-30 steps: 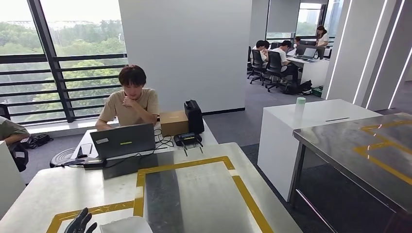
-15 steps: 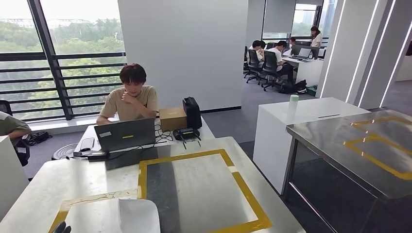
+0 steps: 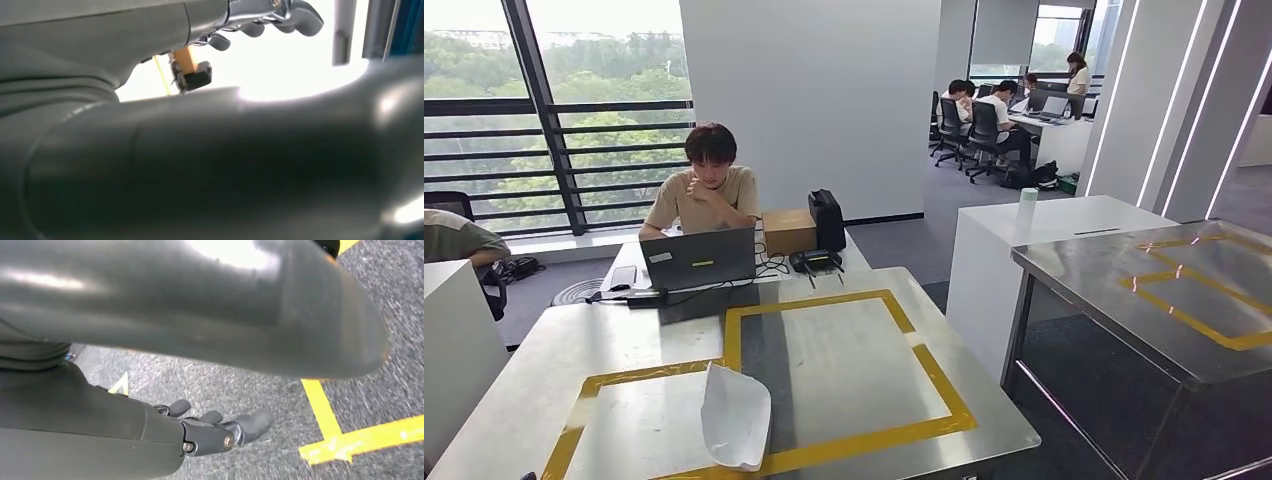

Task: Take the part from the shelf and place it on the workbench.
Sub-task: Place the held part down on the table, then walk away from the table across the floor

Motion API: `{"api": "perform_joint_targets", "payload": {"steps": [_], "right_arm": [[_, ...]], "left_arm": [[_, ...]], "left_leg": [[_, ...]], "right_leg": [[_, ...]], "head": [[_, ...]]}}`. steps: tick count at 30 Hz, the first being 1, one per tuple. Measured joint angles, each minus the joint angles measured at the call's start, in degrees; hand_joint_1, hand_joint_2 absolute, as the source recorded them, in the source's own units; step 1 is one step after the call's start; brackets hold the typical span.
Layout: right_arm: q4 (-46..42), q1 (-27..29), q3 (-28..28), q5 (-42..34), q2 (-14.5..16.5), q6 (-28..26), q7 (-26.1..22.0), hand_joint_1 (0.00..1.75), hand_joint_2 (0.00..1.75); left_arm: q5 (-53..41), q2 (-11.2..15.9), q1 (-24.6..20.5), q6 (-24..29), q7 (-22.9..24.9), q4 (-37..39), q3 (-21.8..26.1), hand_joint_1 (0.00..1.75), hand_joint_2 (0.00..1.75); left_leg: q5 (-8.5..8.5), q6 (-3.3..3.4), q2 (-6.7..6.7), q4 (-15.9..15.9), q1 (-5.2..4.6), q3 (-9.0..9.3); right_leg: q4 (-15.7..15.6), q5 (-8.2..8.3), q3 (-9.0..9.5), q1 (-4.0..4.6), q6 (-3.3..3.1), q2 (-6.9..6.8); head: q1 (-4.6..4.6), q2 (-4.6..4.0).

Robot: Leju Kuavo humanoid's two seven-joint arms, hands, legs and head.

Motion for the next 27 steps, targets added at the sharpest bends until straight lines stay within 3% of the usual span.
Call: {"api": "perform_joint_targets", "payload": {"steps": [2, 4, 6, 7, 8, 9, 11, 13, 14, 17, 18, 21, 22, 23, 25, 26, 27], "right_arm": [[0.0, 0.2, -0.1, 0.0, 0.1, 0.0, 0.0, 0.00, 0.00], [0.0, 0.3, -0.1, -0.1, 0.3, 0.0, -0.1, 0.00, 0.00], [0.0, 0.4, -0.1, -0.2, 0.4, 0.0, -0.3, 0.00, 0.00], [0.0, 0.3, -0.1, -0.2, 0.4, 0.0, -0.4, 0.00, 0.00], [0.0, 0.3, -0.1, -0.2, 0.4, 0.0, -0.5, 0.00, 0.00], [0.0, 0.4, -0.1, -0.2, 0.4, 0.0, -0.5, 0.00, 0.00], [0.0, 0.3, -0.1, -0.1, 0.4, 0.0, -0.6, 0.00, 0.00], [0.0, 0.2, -0.1, 0.0, 0.3, 0.0, -0.6, 0.00, 0.00], [0.0, 0.1, -0.1, 0.0, 0.3, 0.0, -0.6, 0.00, 0.00], [0.0, 0.1, -0.1, 0.2, 0.3, 0.0, -0.6, 0.00, 0.00], [0.0, 0.1, -0.1, 0.5, 0.3, 0.0, -0.6, 0.00, 0.00], [0.0, 0.1, -0.1, 1.7, 0.4, -0.1, -1.4, 0.00, 0.00], [0.0, 0.1, -0.1, 2.2, 0.4, -0.1, -1.9, 0.00, 0.00], [0.0, 0.1, -0.1, 2.8, 0.4, -0.1, -2.3, 0.00, 0.00], [0.0, 0.1, 0.1, 4.0, 0.3, -0.1, -3.0, 0.00, 0.00], [0.0, 0.1, 0.2, 4.5, 0.2, -0.1, -3.3, 0.00, 0.00], [0.0, 0.1, 0.3, 4.9, 0.1, 0.0, -3.5, 0.00, 0.00]], "left_arm": [[0.0, 0.0, 0.2, 0.0, 0.0, -0.1, 0.0, 0.00, 0.00], [0.0, 0.0, 0.3, -0.2, -0.1, -0.1, 0.0, 0.00, 0.00], [-0.1, 0.0, 0.4, -0.5, -0.2, 0.0, 0.1, 0.00, 0.00], [-0.1, 0.0, 0.5, -0.6, -0.2, 0.1, 0.1, 0.00, 0.00], [-0.1, 0.0, 0.5, -0.6, -0.2, 0.1, 0.1, 0.00, 0.00], [-0.1, 0.0, 0.6, -0.6, -0.2, 0.1, 0.1, 0.00, 0.00], [-0.1, 0.0, 0.9, -0.7, -0.3, 0.1, 0.4, 0.00, 0.00], [-0.1, -0.1, 1.3, -0.9, -0.4, -0.1, 0.7, 0.00, 0.00], [-0.1, -0.1, 1.3, -0.9, -0.5, -0.2, 0.8, 0.00, 0.00], [-0.1, -0.1, 1.7, -1.0, -0.6, -0.5, 1.2, 0.00, 0.00], [0.0, -0.1, 1.9, -1.0, -0.7, -0.6, 1.4, 0.00, 0.00], [0.7, -0.2, 3.2, -1.5, -1.1, -1.8, 3.4, 0.00, 0.00], [1.1, -0.3, 3.8, -2.0, -1.1, -2.4, 4.5, 0.00, 0.00], [1.5, -0.6, 4.4, -2.7, -1.1, -2.9, 5.7, 0.00, 0.00], [1.8, -1.6, 5.6, -4.3, -1.2, -4.1, 8.7, 0.00, 0.00], [1.8, -2.3, 6.3, -5.0, -1.3, -4.8, 10.3, 0.00, 0.00], [1.7, -3.1, 6.9, -5.5, -1.5, -5.5, 11.7, 0.00, 0.00]], "left_leg": [[1.10, 1.42, 0.30, 0.0, -0.30, -1.08], [2.42, 2.59, 0.55, -0.1, -0.40, -2.46], [3.74, 3.11, 0.61, -0.1, -0.76, -4.13], [4.44, 3.23, 0.64, 0.0, -0.97, -5.00], [5.14, 3.30, 0.66, 0.2, -1.15, -5.94], [5.80, 3.31, 0.66, 0.5, -1.27, -6.91], [6.91, 3.17, 0.67, 1.1, -1.33, -8.64], [7.85, 2.76, 0.77, 1.4, -1.38, -9.51], [8.34, 2.47, 0.85, 1.3, -1.34, -9.63], [9.01, 1.50, 0.80, 1.2, -1.26, -9.95], [7.62, 1.15, 0.64, 2.1, -1.23, -10.37], [-0.73, 0.00, 0.29, 10.4, -0.61, -12.07], [-2.19, -0.35, 0.29, 13.5, -0.34, -12.29], [-2.09, -0.65, 0.30, 15.4, -0.09, -12.02], [0.88, -1.18, 0.31, 14.1, 0.44, -9.13], [1.69, -1.49, 0.29, 10.8, 0.73, -6.35], [1.42, -1.68, 0.20, 6.6, 0.76, -3.27]], "right_leg": [[0.4, -0.57, -0.51, -0.44, 0.73, 0.10], [4.3, -5.25, -1.93, -0.53, 0.90, 0.19], [11.5, -10.76, -3.57, -0.26, 0.64, 0.25], [14.6, -11.88, -3.86, -0.02, 0.42, 0.31], [16.3, -11.60, -3.38, 0.29, 0.11, 0.39], [15.9, -10.23, -1.92, 0.67, -0.25, 0.46], [9.6, -7.89, 3.75, 1.50, -1.13, 0.54], [1.7, -8.63, 9.09, 2.08, -1.92, 0.53], [-0.5, -9.34, 10.29, 2.27, -2.24, 0.52], [-2.0, -8.06, 9.90, 2.13, -3.07, 0.32], [-2.3, -7.27, 9.42, 1.94, -3.42, 0.19], [-2.5, -5.01, 7.05, 1.66, -3.75, -0.04], [-2.4, -4.32, 6.08, 1.62, -3.62, -0.09], [-2.2, -3.64, 5.03, 1.55, -3.45, -0.17], [-1.5, -2.41, 2.82, 1.29, -2.95, -0.32], [-1.0, -1.86, 1.78, 1.17, -2.61, -0.34], [-0.4, -1.41, 0.89, 1.06, -2.21, -0.29]], "head": [[0.00, -0.02], [0.05, -0.02], [0.12, -0.01], [0.12, -0.01], [0.14, -0.01], [0.16, -0.01], [0.19, -0.01], [0.19, -0.01], [0.19, -0.01], [0.20, -0.01], [0.17, -0.01], [0.05, -0.01], [0.05, -0.01], [0.06, -0.01], [0.06, -0.01], [0.06, -0.01], [0.05, -0.01]]}}
